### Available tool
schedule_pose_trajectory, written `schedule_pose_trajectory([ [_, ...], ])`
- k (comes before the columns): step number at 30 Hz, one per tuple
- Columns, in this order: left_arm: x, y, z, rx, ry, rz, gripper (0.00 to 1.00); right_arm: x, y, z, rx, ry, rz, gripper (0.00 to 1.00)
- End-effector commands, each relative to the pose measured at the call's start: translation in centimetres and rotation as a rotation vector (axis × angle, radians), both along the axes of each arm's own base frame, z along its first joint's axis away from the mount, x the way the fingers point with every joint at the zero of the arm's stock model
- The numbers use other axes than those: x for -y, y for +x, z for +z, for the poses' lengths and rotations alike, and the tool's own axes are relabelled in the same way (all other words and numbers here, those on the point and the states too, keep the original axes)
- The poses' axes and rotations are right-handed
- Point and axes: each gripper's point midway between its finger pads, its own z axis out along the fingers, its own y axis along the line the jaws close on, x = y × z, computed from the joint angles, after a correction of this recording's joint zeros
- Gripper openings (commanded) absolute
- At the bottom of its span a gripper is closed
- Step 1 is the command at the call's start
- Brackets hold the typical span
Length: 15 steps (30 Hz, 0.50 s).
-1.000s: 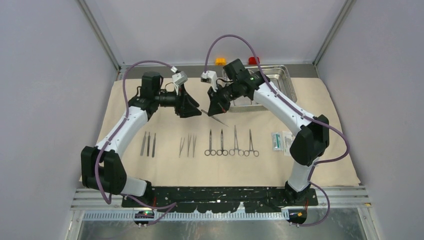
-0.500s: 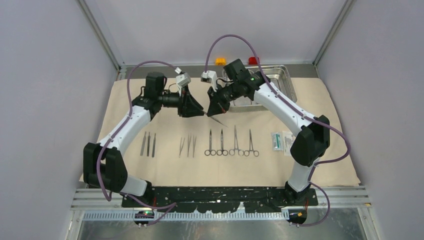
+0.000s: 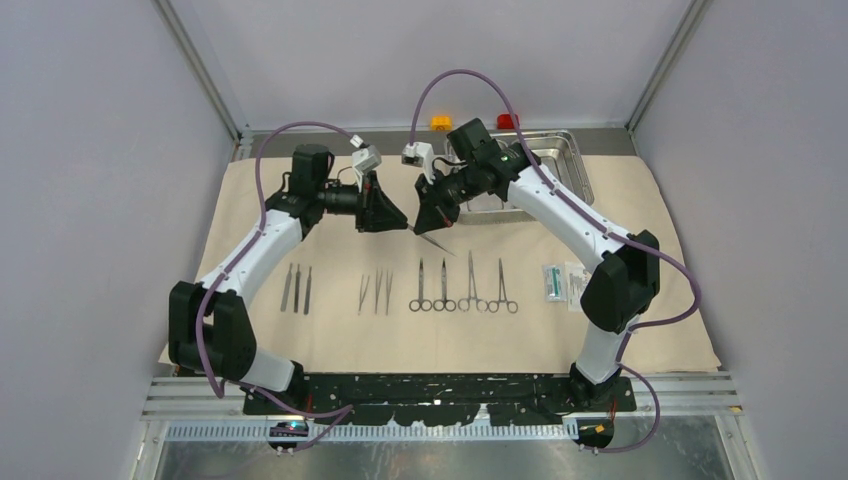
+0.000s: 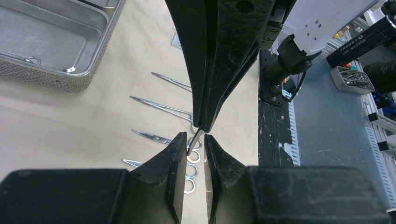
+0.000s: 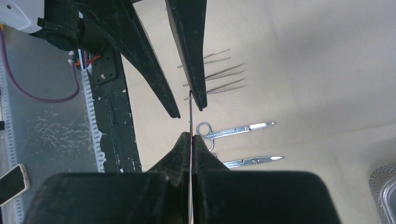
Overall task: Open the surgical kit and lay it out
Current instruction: Place the medical item in the surgical kit.
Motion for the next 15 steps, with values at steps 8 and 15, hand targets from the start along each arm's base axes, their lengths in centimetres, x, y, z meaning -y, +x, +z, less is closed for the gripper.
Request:
schedule_pose_trajectory([
  [8,0.5,-1.3,1.4,0.005,-0.053,-0.078,0.0,-0.4,-0.4,2.8,0.051,0.066,0.003,0.01],
  [15,0.2,-1.8,1.9,0.062,-0.054,-0.078,0.0,-0.2,-0.5,2.6,0.055,0.06,-0.007,0.06],
])
